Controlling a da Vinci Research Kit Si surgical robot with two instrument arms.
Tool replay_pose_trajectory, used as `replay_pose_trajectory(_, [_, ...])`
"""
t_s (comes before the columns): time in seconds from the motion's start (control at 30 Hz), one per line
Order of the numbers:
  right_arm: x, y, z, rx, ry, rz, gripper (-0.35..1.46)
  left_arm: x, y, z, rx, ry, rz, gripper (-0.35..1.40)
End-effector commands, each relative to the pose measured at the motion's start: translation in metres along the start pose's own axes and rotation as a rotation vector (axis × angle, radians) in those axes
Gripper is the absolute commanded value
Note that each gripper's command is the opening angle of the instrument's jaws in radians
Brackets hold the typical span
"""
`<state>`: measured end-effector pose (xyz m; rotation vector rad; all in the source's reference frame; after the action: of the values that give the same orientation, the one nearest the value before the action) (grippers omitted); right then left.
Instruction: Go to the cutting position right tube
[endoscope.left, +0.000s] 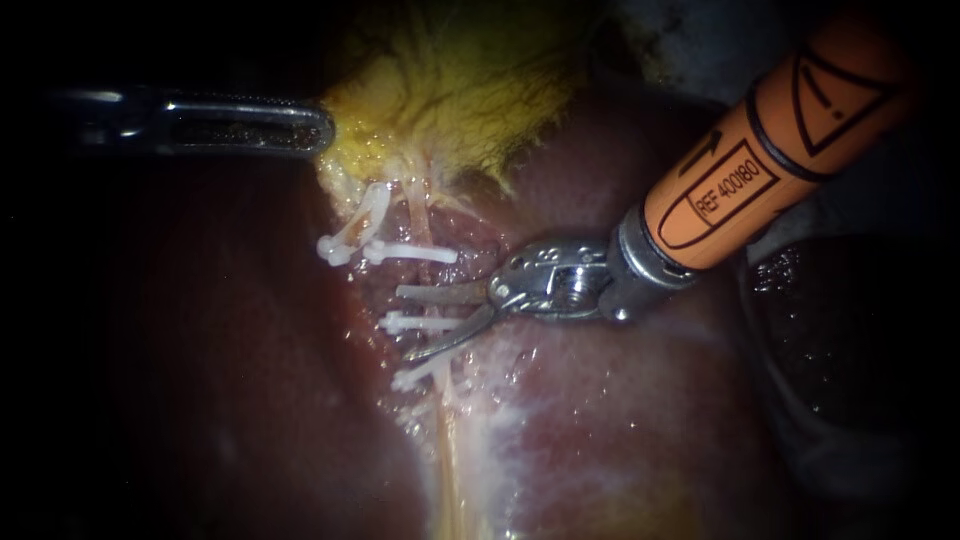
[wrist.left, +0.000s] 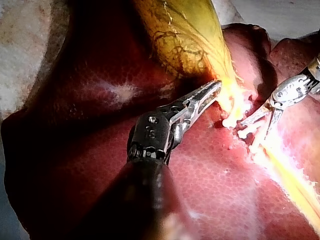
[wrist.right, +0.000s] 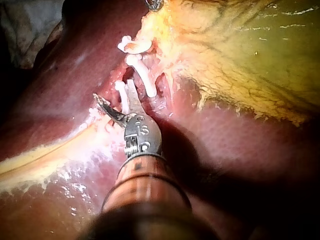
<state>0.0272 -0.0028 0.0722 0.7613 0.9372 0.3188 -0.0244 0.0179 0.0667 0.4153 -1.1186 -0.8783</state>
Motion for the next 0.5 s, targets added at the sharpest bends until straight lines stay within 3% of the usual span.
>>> replay_pose_trajectory(0.03, [0.0001, -0.0001, -0.0003, 0.002, 0.000, -0.001, 1.10, 0.0000, 0.0000, 0.0000, 0.000, 0.000, 0.000, -0.35])
replay_pose_trajectory(0.3, [0.0010, -0.0013, -0.0038, 0.025, 0.006, 0.006, 1.13, -0.0001, 0.0001, -0.0004, -0.001, 0.000, -0.001, -0.35])
replay_pose_trajectory(0.5, [0.0005, -0.0014, -0.0056, 0.038, 0.006, 0.039, 1.13, -0.0007, 0.0002, -0.0009, -0.006, -0.003, -0.004, -0.35])
